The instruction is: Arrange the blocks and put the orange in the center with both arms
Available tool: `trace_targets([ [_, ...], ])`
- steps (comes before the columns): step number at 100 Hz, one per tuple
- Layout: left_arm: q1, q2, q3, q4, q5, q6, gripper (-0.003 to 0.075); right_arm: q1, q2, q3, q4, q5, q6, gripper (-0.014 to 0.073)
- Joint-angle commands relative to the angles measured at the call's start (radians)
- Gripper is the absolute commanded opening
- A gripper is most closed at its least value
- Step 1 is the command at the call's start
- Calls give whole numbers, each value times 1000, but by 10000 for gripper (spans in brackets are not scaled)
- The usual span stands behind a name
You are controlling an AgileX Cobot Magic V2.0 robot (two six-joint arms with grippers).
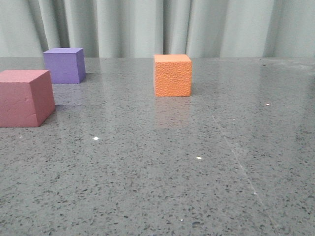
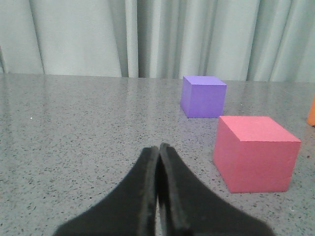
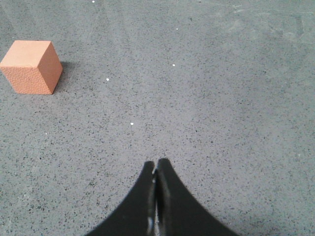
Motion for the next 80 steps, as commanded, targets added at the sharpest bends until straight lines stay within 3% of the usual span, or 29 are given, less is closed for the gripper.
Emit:
trace_targets([
  [1, -9, -34, 55, -8, -87, 1, -19, -7, 5, -24, -41, -57, -9, -67],
  [44, -9, -34, 55, -8, -87, 1, -19, -18, -33, 56, -69, -67, -9, -67],
  [62, -9, -34, 55, -8, -87, 1, -19, -108, -150, 192, -61, -198, -9, -67],
  [80, -9, -34, 55, -8, -87, 1, -19, -229, -305, 326, 40, -338, -11, -67],
])
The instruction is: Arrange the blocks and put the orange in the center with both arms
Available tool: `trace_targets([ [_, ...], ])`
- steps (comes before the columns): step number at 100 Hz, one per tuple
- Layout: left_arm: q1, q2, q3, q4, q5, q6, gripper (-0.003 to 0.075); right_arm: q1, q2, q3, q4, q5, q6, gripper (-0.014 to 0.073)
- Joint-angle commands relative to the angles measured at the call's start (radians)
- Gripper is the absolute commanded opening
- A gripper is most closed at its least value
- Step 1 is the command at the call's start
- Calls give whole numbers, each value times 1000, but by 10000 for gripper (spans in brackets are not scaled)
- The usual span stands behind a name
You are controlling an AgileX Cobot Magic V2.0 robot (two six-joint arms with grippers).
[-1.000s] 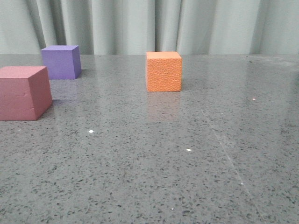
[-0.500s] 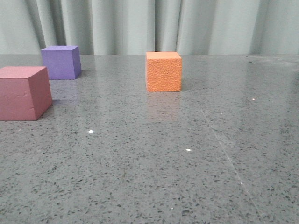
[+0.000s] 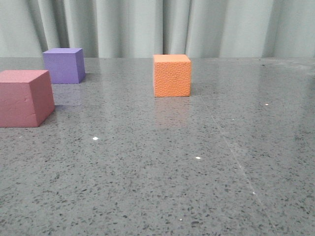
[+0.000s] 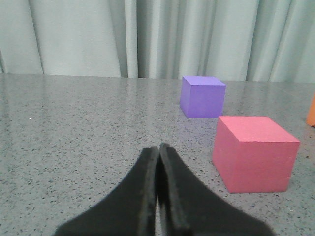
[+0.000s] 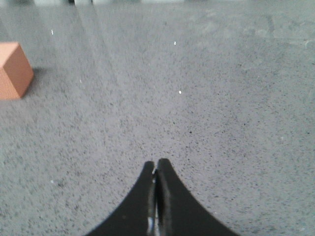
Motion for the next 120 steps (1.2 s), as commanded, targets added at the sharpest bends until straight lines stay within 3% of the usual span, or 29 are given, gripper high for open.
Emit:
trace_targets([
  [1, -9, -34, 55, -8, -87, 1, -19, -58, -60, 35, 33, -135, -11, -67],
  [11, -9, -34, 55, -8, -87, 1, -19, -117, -135, 101, 115, -167, -60, -67],
  [33, -9, -34, 55, -8, -87, 1, -19, -219, -257, 240, 358, -279, -358, -67],
  [80, -9, -34, 55, -8, -87, 1, -19, -225, -291, 486, 358, -610, -364, -67],
  [120, -9, -34, 55, -8, -87, 1, -19, -225, -291, 483, 358, -613, -364, -67],
])
